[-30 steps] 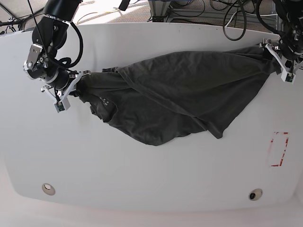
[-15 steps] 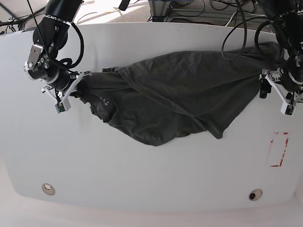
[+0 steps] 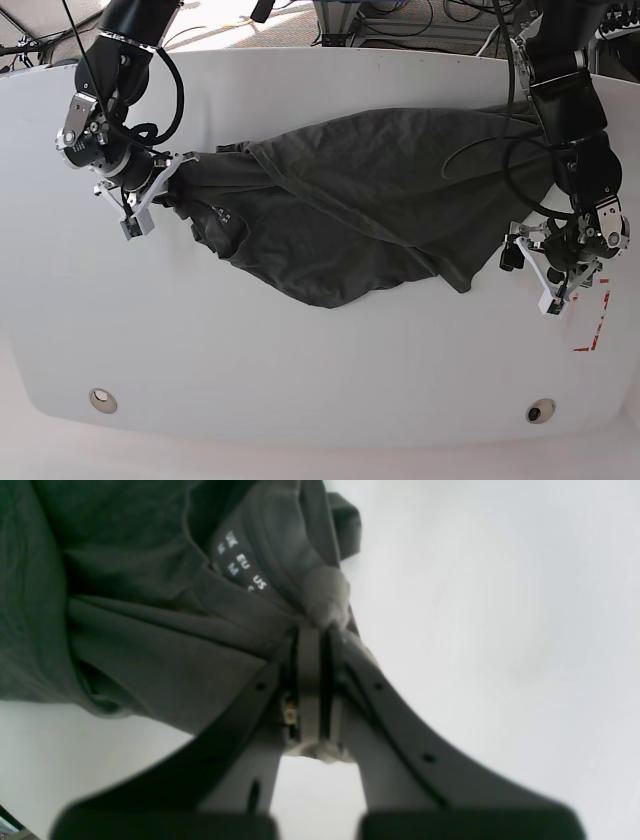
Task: Fold the T-shirt properly
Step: 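Release and regrasp the T-shirt hem corner with the left gripper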
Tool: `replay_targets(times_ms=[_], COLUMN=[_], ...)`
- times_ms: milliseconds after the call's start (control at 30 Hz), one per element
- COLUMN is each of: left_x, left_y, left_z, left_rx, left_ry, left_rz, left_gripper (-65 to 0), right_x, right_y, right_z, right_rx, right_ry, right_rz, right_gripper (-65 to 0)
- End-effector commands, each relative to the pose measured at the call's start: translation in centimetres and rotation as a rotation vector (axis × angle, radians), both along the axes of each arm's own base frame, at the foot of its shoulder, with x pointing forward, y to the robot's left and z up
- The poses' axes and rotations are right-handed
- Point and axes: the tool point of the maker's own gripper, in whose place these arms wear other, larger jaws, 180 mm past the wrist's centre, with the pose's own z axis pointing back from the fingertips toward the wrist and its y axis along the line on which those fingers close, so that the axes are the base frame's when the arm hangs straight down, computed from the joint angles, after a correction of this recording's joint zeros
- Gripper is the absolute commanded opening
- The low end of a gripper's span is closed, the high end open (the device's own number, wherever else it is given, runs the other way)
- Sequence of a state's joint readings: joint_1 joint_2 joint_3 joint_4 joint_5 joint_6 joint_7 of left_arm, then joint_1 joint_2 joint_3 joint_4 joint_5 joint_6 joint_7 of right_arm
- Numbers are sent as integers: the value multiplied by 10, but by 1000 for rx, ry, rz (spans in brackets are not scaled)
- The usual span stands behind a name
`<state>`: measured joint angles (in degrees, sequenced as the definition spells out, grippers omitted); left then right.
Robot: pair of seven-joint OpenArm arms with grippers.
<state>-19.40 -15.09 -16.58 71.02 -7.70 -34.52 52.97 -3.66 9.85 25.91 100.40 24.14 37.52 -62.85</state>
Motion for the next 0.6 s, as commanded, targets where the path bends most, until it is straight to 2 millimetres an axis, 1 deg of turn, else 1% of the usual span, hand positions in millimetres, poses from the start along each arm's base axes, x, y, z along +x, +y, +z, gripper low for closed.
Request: replay_targets(times_ms=[0, 100, 167, 233, 333, 433, 567], left_x=[17, 16, 17, 18, 18, 18, 19], left_y=[-1, -6, -16, -26, -34, -37, -52], left_z=[11, -1, -7, -10, -10, -10, -13], left_rx=[-14, -51, -109, -188, -260, -287, -282], left_ry=[-45, -34, -36, -40, -49, -50, -35], left_rz=[-14, -11, -12, -8, -2, 0, -44], left_gripper=[-119, -119, -119, -119, -119, -119, -119], right_x=[12, 12, 13, 13, 13, 13, 13], right_y=[-1, -1, -2, -2, -2, -2, -2], right_z=[15, 14, 15, 15, 15, 15, 15], right_rx=[14, 11, 9, 8, 9, 9, 9], right_ry=[-73, -70, -73, -74, -73, -73, -73], right_rz=[1, 0, 0, 0, 0, -2, -2], right_gripper=[-650, -650, -650, -650, -650, -650, -650])
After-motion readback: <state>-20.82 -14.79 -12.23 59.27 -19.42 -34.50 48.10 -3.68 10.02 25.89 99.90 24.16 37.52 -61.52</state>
